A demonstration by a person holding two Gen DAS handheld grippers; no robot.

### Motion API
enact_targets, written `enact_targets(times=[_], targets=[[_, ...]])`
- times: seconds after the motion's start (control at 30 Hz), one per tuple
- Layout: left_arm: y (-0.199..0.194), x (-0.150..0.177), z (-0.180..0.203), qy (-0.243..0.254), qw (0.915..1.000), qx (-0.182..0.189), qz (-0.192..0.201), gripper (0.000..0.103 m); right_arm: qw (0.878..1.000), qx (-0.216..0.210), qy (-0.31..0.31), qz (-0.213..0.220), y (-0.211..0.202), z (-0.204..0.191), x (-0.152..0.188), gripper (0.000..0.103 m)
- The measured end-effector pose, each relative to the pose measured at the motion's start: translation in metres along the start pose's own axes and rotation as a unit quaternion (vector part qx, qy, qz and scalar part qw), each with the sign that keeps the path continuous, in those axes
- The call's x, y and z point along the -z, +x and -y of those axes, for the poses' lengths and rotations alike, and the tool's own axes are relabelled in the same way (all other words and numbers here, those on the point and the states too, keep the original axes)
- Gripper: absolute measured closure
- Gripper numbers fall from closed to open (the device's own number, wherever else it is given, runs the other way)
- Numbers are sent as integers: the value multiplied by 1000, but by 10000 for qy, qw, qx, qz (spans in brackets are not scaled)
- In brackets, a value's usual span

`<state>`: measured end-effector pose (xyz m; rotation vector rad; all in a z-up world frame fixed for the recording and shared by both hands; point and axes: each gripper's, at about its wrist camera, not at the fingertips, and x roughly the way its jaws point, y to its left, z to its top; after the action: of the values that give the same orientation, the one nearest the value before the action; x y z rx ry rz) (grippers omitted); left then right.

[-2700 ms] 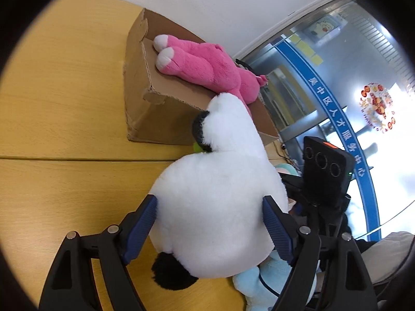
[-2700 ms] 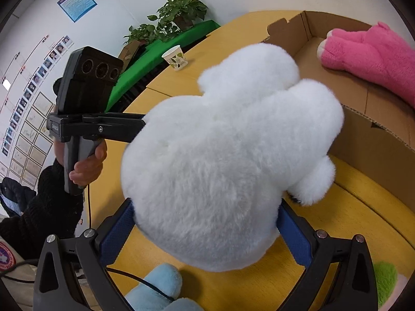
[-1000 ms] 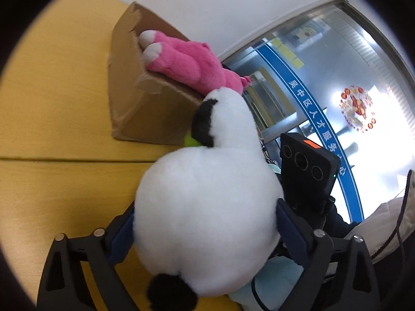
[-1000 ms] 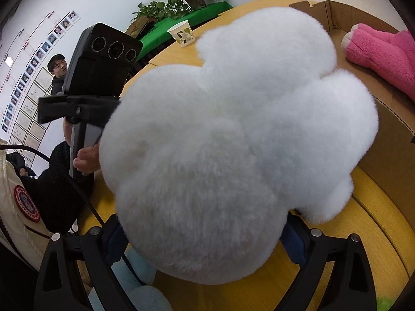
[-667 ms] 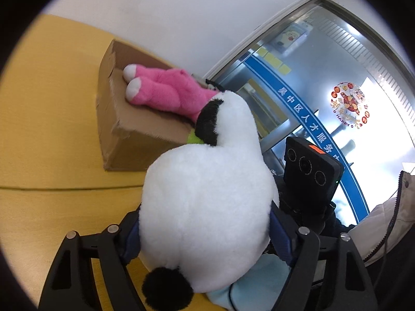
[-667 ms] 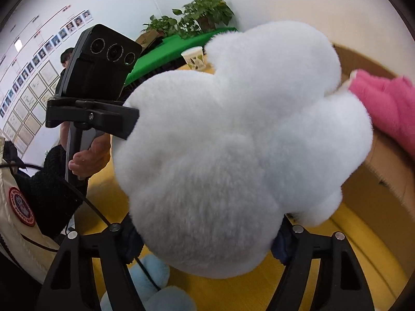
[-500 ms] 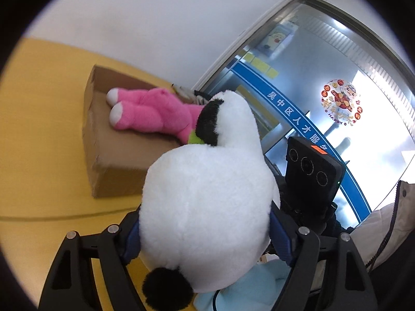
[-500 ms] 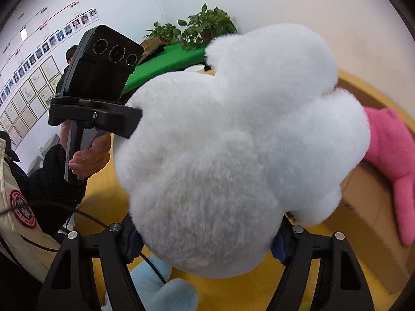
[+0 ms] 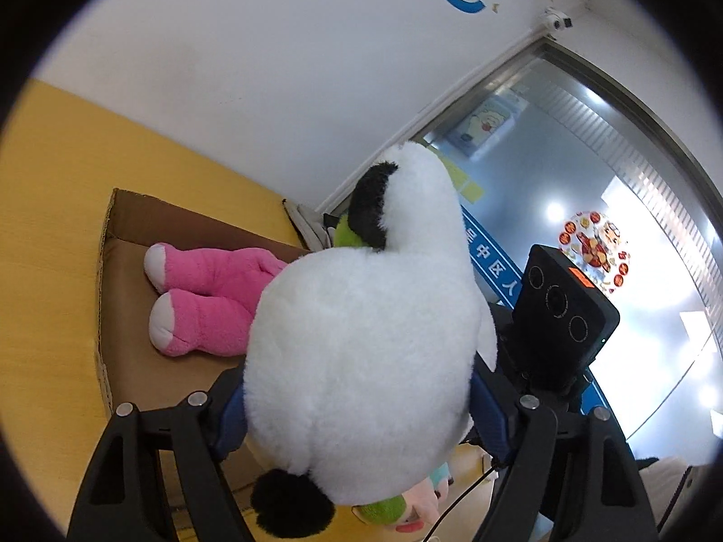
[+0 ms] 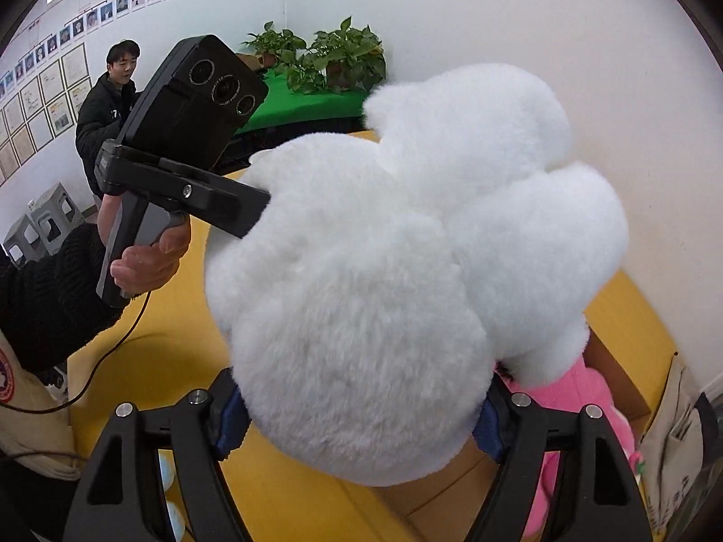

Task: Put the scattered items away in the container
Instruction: 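Carry the white panda plush with both grippers over the box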

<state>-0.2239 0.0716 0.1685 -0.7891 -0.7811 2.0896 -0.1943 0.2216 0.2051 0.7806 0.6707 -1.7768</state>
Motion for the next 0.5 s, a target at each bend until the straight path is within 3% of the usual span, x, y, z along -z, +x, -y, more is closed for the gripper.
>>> enact_targets(times=[0.03,0.17,0.27,0.33,0.5], targets=[[5,-1,-10,-105,9999,-59,-17,23,10000,-8,16,-47,-6,7,11,21],[28,11,-50,-541,9973,-417,-252,23,9992,-173,199,-291,34,28,20,21],[37,23,-63,-667,9945,-652,-473,23,9976,-442,322,-428,63,36,38,21],[41,30,-70,-728,9924,-800,-590,23,9964,-570,365,-508,57,40,71,21],[40,33,-81,-800,9887,-1086,-659,23,9937,-740,376,-751,81,36,81,21]])
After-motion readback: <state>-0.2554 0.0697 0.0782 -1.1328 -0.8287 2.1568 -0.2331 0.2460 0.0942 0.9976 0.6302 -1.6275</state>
